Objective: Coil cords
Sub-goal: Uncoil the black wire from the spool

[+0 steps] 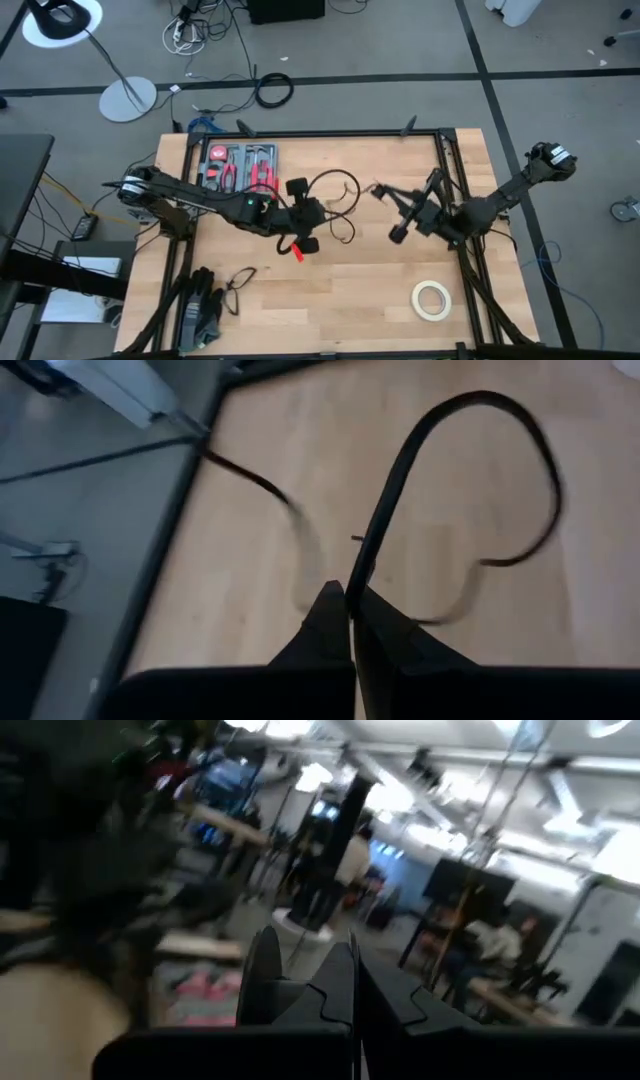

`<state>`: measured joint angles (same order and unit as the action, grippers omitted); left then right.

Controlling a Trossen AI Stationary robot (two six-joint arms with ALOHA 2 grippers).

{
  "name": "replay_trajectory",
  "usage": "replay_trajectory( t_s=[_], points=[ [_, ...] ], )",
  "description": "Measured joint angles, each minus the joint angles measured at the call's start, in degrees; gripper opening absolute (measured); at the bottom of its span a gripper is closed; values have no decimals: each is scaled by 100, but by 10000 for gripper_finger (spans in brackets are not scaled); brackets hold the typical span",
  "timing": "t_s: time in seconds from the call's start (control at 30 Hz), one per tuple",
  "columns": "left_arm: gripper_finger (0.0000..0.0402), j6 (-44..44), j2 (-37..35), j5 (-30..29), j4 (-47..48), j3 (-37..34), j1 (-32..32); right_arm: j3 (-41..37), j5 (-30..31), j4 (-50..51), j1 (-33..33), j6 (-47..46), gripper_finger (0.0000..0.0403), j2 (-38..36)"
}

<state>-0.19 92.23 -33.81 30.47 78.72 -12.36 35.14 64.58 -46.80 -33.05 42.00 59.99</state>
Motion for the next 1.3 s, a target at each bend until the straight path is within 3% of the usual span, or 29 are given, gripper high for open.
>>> replay_trajectory(
  t_s=[0.23, 0.43, 0.53, 0.73, 1.07, 1.3],
  points=[
    [0, 84, -532, -664, 206, 2, -48, 0, 614, 2196, -594, -2136, 0, 0],
    [0, 285, -834, -950, 50, 2, -203, 0, 649, 4619, -591, -4268, 0, 0],
    [0, 307, -838, -946, -63, 4, -236, 0, 687, 5218, -453, -4908, 0, 0],
    [21, 190, -834, -616, -49, 4, -238, 0, 704, 5291, -157, -4726, 0, -2],
    [121, 44, -834, -530, 176, 4, -239, 0, 504, 5295, -52, -4490, 0, -1],
    [132, 29, -750, 187, -282, 57, -280, 0, 431, 4758, 100, -4171, 0, -2]
  ],
)
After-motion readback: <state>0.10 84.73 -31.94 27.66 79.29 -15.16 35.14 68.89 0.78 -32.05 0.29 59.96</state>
